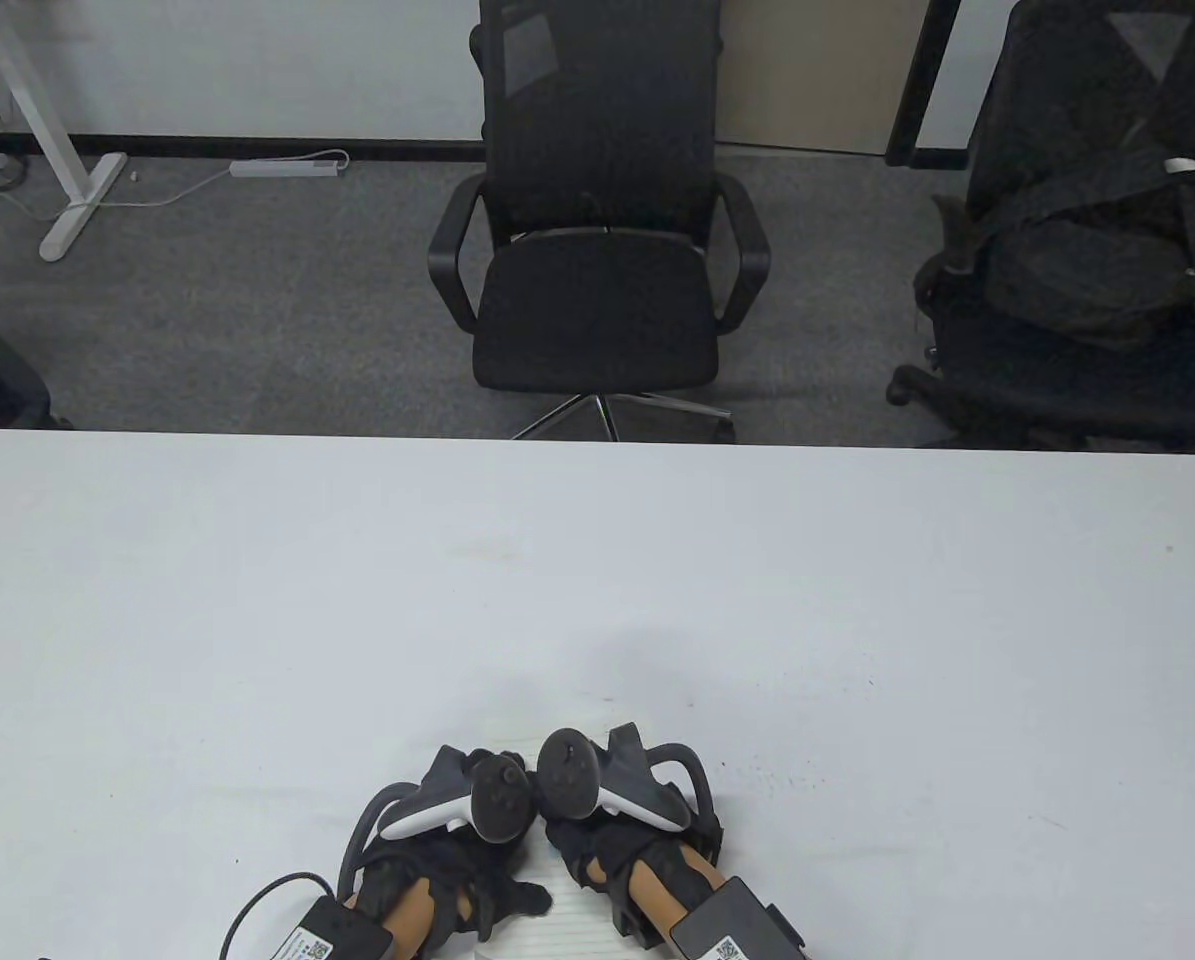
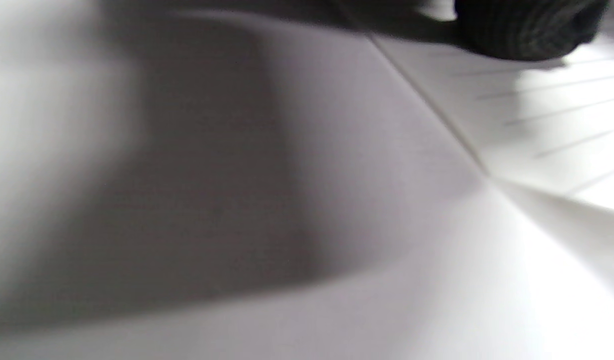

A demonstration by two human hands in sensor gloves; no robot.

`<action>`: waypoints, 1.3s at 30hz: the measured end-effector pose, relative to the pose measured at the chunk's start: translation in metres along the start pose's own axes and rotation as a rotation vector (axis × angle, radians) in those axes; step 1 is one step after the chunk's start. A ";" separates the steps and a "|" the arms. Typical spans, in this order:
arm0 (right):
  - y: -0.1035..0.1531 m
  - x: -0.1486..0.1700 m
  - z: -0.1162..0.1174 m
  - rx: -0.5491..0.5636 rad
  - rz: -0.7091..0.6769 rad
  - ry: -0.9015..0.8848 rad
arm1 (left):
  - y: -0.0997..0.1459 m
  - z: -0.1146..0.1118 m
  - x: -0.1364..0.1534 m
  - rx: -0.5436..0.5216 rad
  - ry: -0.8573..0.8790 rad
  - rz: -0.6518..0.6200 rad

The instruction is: Apply wax crayon on paper

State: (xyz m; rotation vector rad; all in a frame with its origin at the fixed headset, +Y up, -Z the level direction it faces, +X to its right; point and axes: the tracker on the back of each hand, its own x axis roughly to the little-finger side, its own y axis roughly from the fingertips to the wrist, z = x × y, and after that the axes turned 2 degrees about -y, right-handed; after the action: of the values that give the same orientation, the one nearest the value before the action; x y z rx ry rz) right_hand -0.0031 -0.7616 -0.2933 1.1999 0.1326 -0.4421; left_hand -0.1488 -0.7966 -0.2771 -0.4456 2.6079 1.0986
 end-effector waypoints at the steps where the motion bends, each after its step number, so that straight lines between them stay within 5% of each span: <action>1: 0.001 -0.001 0.000 -0.006 0.002 -0.002 | 0.000 0.000 0.000 0.000 0.000 0.000; 6: 0.002 0.000 0.002 0.155 0.031 0.002 | 0.000 0.000 0.000 0.001 -0.001 0.000; 11: 0.000 -0.002 0.000 -0.024 0.001 0.006 | 0.000 0.000 0.000 0.000 -0.001 0.000; 17: 0.002 0.001 0.000 0.200 0.078 0.043 | 0.000 0.000 0.000 0.002 -0.001 0.000; 23: 0.000 0.002 -0.002 -0.051 0.044 -0.008 | 0.000 0.000 0.000 0.002 -0.002 0.001; 29: 0.000 0.006 -0.001 0.209 0.094 0.028 | 0.000 0.000 0.000 0.003 -0.001 0.001; 34: -0.002 0.002 -0.002 -0.068 0.042 -0.025 | 0.000 0.000 0.000 0.004 0.000 0.001; 39: -0.001 0.004 0.000 0.187 0.114 -0.006 | -0.001 0.000 0.000 0.006 -0.001 0.001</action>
State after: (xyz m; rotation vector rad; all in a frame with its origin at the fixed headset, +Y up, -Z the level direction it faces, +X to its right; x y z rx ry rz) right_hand 0.0003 -0.7628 -0.2960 1.3821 0.0173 -0.3644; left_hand -0.1487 -0.7971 -0.2774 -0.4426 2.6099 1.0904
